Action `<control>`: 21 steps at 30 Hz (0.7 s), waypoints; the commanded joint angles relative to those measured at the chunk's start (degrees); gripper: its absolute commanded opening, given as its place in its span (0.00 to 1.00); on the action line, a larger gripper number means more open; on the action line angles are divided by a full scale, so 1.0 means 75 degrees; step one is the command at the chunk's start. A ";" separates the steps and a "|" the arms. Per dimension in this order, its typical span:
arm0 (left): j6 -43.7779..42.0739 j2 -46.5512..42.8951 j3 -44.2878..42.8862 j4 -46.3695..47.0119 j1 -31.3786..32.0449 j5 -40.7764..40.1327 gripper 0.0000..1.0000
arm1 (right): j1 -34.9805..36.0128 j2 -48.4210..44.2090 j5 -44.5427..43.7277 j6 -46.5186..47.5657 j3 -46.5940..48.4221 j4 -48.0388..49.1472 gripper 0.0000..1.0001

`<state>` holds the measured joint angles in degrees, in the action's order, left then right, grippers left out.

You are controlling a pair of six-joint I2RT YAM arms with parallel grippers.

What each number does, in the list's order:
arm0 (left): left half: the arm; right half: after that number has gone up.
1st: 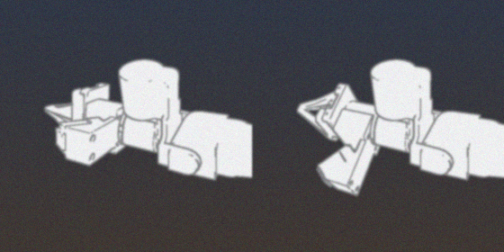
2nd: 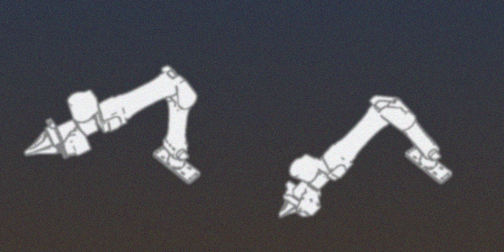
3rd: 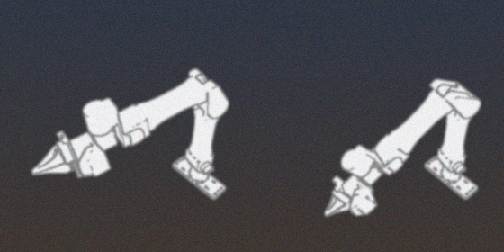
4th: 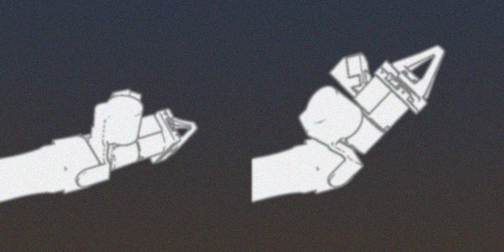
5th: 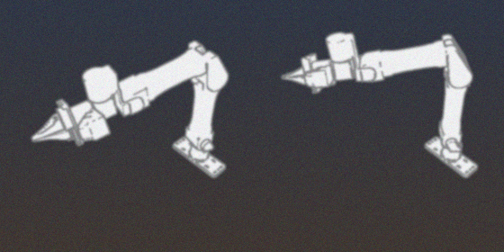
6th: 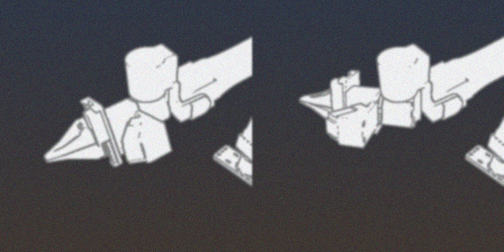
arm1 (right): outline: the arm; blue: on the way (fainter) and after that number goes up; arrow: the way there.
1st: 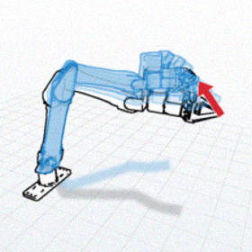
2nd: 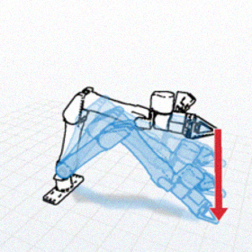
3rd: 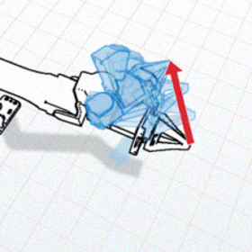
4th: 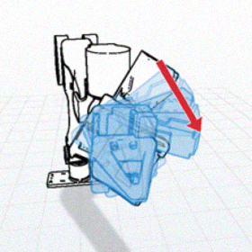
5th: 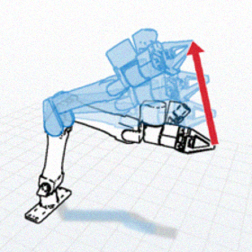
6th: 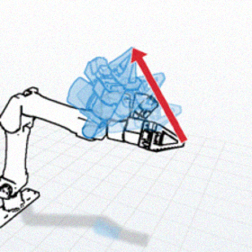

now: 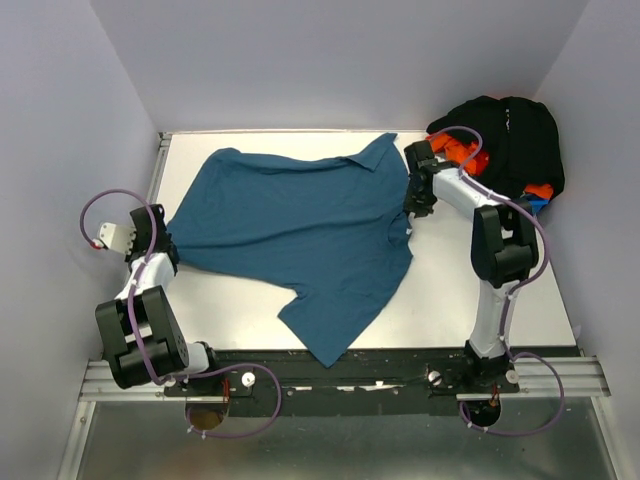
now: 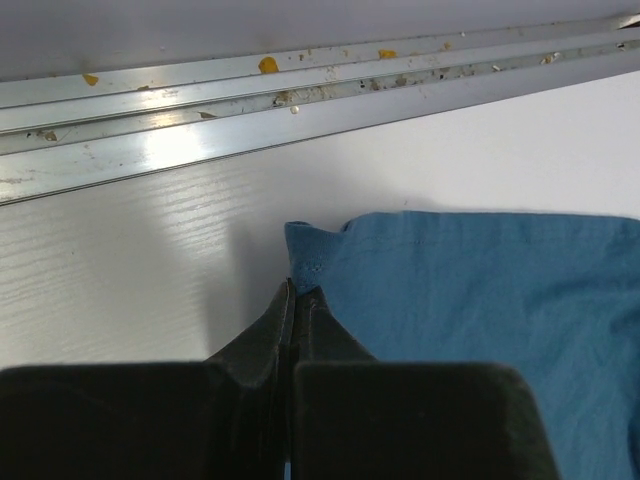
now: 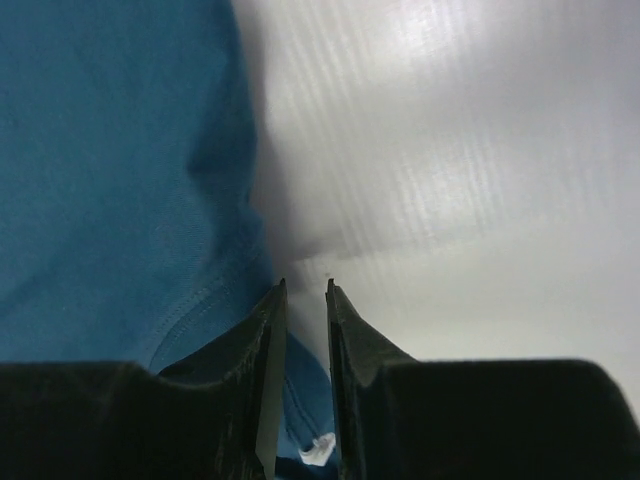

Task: Fold and stack the t-shirts
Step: Flatten out the tshirt

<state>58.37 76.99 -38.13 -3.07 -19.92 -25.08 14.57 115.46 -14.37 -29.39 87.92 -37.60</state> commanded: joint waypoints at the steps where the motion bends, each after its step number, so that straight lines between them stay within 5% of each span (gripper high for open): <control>1: 0.0011 0.0094 -0.0166 0.0057 -0.0144 -0.0184 0.00 | 0.0038 0.0168 0.1094 -0.0218 0.0055 0.0337 0.30; 6: -0.0411 0.0094 -0.0060 0.0737 0.0054 0.0485 0.02 | 0.0073 0.0378 0.1752 -0.0219 0.0137 0.0572 0.41; 14: -0.0529 -0.0129 -0.0189 0.0562 0.0371 0.0098 0.03 | 0.0483 0.1421 0.0651 -0.0089 0.1541 -0.0692 0.50; 17: -0.0540 -0.0105 -0.0225 0.0503 0.0383 0.0145 0.03 | 0.0483 0.1632 0.0545 -0.0066 0.1754 -0.0775 0.45; 21: -0.0552 -0.0105 -0.0260 0.0480 0.0395 0.0145 0.02 | 0.0472 0.1609 0.0170 0.0027 0.1672 -0.0658 0.26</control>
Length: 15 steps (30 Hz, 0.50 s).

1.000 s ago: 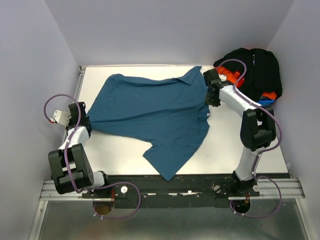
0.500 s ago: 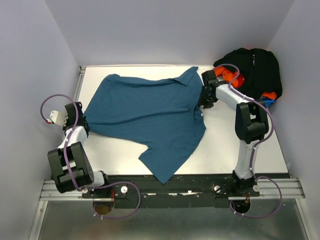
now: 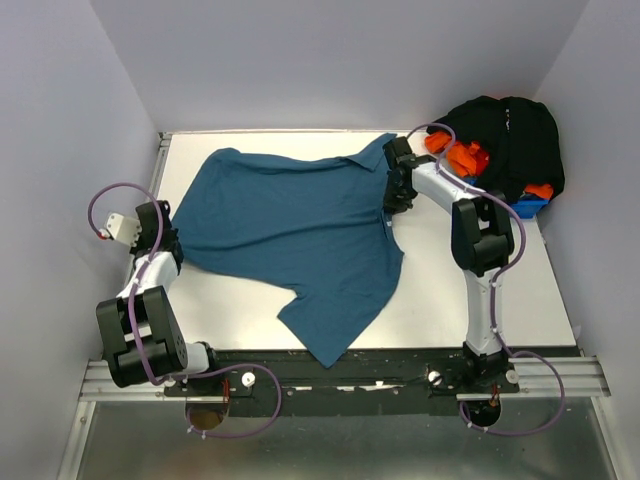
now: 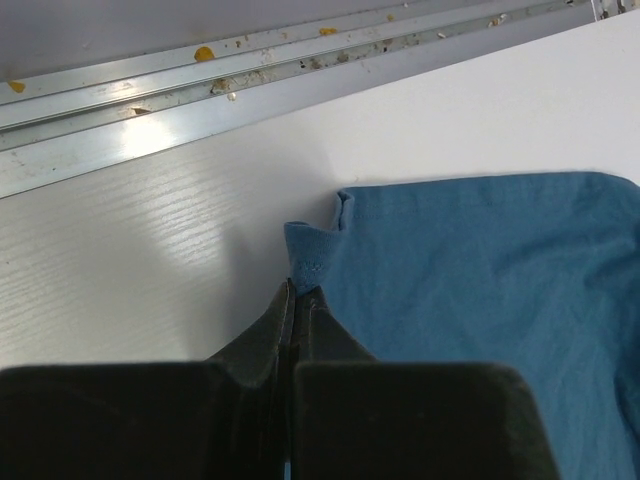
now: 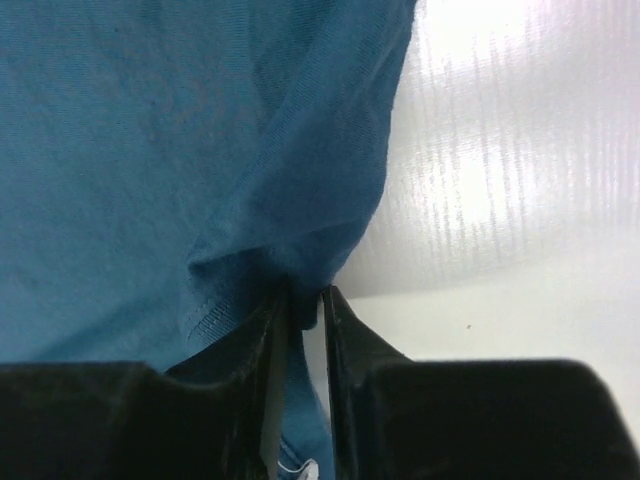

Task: Fold and stack the t-shirts
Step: Flatten out the tshirt

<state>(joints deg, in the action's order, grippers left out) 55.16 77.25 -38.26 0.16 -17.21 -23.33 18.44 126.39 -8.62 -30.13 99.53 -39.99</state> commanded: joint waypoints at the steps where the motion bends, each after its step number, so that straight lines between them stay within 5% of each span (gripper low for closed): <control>1: -0.0124 -0.0140 -0.0254 0.0025 0.0022 -0.0100 0.02 | -0.0056 0.0129 -0.0550 0.0150 0.0124 -0.0329 0.24; 7: -0.0135 -0.0105 -0.0208 0.0118 0.0033 0.0016 0.00 | -0.0242 -0.0456 -0.1381 0.0208 -0.0086 -0.0481 0.20; 9: -0.0124 -0.0070 -0.0126 0.0317 0.0056 0.0274 0.00 | -0.0546 -0.0621 -0.1149 0.0302 -0.0203 -0.0446 0.18; 11: -0.0065 -0.0023 -0.0078 0.0376 0.0138 0.0345 0.00 | -0.0898 -0.0691 -0.1019 0.0338 -0.0215 -0.0422 0.05; 15: -0.0019 -0.0023 -0.0090 0.0295 0.0256 0.0322 0.00 | -0.1309 -0.0669 -0.0726 0.0594 0.0146 -0.0399 0.01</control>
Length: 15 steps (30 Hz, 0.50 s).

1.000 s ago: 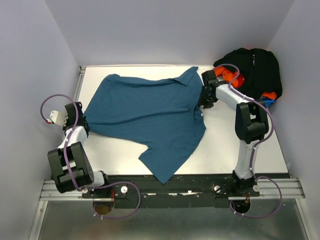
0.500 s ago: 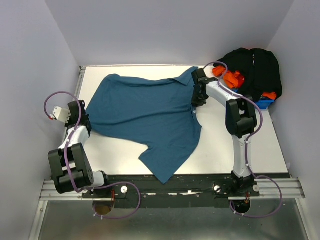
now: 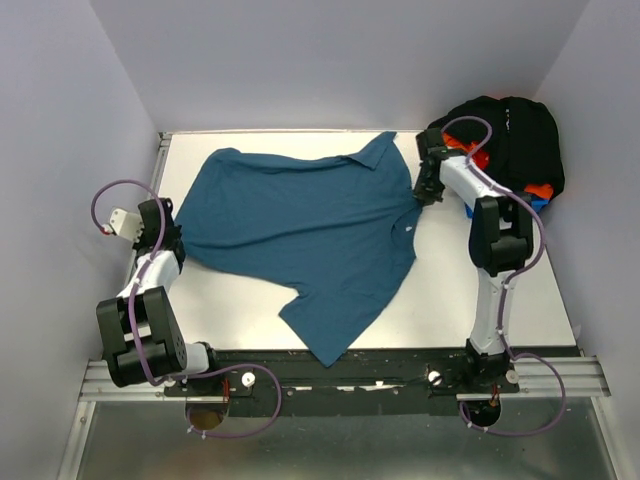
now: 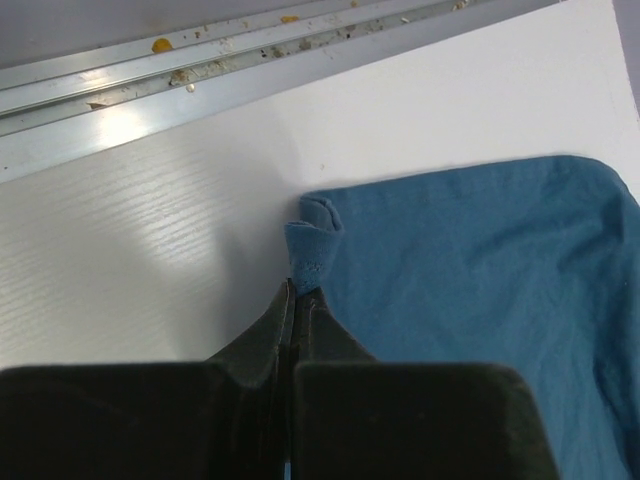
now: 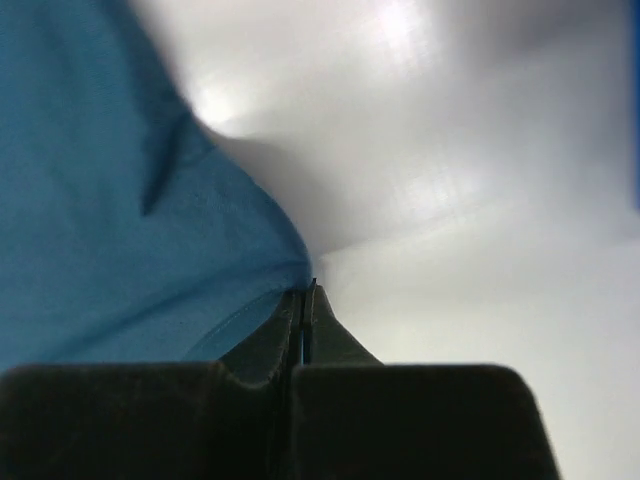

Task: Fold and stack the t-shirts
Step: Flatten out the tshirt, then grap the side of the flattened tshirt closest away from the robot with both arms

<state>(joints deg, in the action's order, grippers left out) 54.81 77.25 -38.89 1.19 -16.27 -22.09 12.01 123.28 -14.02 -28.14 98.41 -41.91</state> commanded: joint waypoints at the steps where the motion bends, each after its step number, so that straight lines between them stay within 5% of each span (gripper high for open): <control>1: 0.0063 -0.0023 0.0018 0.0169 0.0154 0.0167 0.00 | -0.0465 -0.0208 0.0041 0.0423 0.0505 -0.0212 0.04; 3: 0.0075 0.0000 0.0018 0.0169 0.0236 0.0179 0.00 | -0.0465 0.0014 0.0135 0.0436 0.0962 -0.0481 0.10; 5: 0.0075 0.0035 0.0006 0.0158 0.0260 0.0179 0.00 | -0.0465 0.0039 0.0345 0.0307 0.1257 -0.0890 0.47; 6: 0.0041 0.0035 -0.0005 0.0181 0.0283 0.0179 0.00 | -0.0441 -0.0182 0.0439 0.0249 0.1060 -0.0834 0.54; 15: -0.0042 -0.0011 -0.0005 0.0228 0.0318 0.0109 0.00 | 0.0096 -0.3334 0.0816 0.0108 -0.3134 0.0959 0.56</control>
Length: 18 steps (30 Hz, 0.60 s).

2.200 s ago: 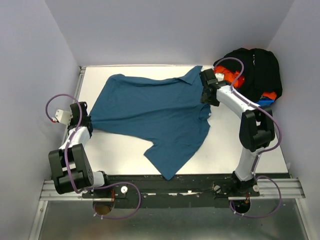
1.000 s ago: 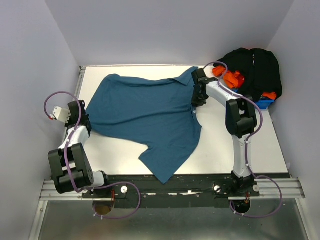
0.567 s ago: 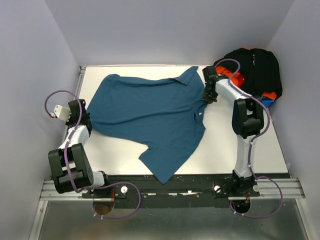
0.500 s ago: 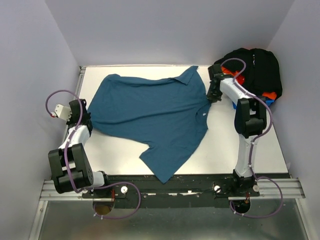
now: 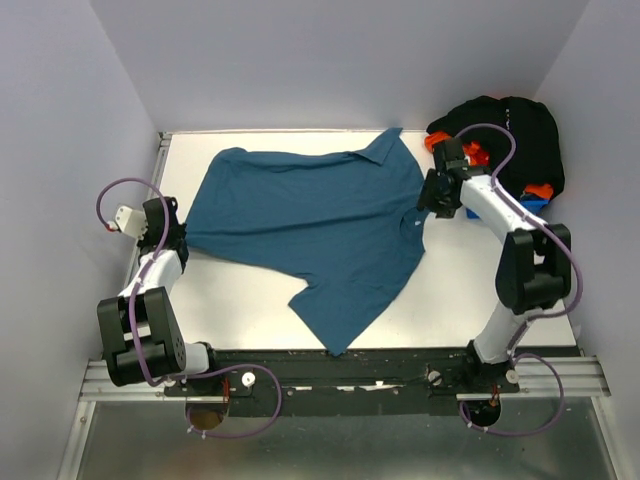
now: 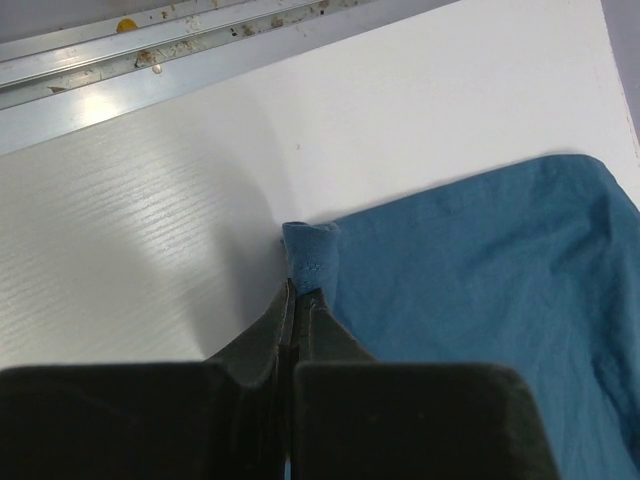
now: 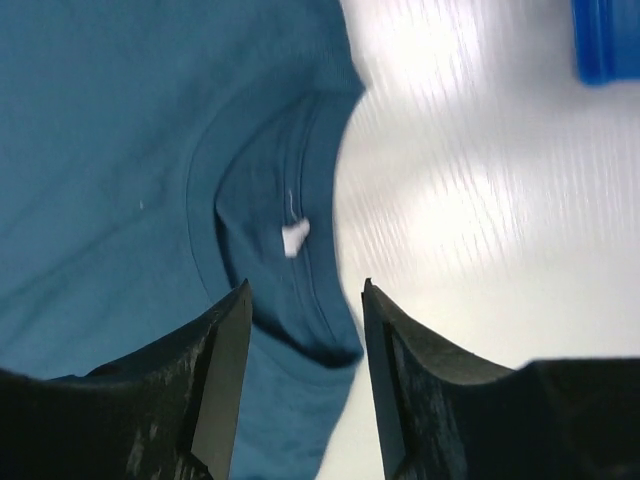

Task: Fold and stack the t-shirts
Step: Grap the side of the flattened tshirt closest away from the robot with both arms

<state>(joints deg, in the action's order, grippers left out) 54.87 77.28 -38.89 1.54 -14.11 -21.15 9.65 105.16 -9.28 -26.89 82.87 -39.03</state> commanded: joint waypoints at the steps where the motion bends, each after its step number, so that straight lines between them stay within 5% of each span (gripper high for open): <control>1: -0.0039 -0.0026 0.0006 0.0181 0.0030 -0.0005 0.00 | 0.0679 -0.1187 0.0066 -0.0105 -0.1355 0.0598 0.56; 11: 0.0137 -0.0190 0.0194 0.0205 0.0147 0.0031 0.00 | 0.3432 -0.3052 0.0041 -0.1569 -0.4345 0.1159 0.55; 18: 0.0078 -0.0260 0.0287 0.0298 0.0147 -0.0016 0.00 | 0.5965 -0.2738 -0.0497 -0.3104 -0.4218 0.0458 0.55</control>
<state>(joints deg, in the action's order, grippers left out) 55.55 76.97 -37.87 2.33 -13.26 -20.78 47.24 83.35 -9.87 -41.82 49.67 -33.10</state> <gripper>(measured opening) 0.026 0.551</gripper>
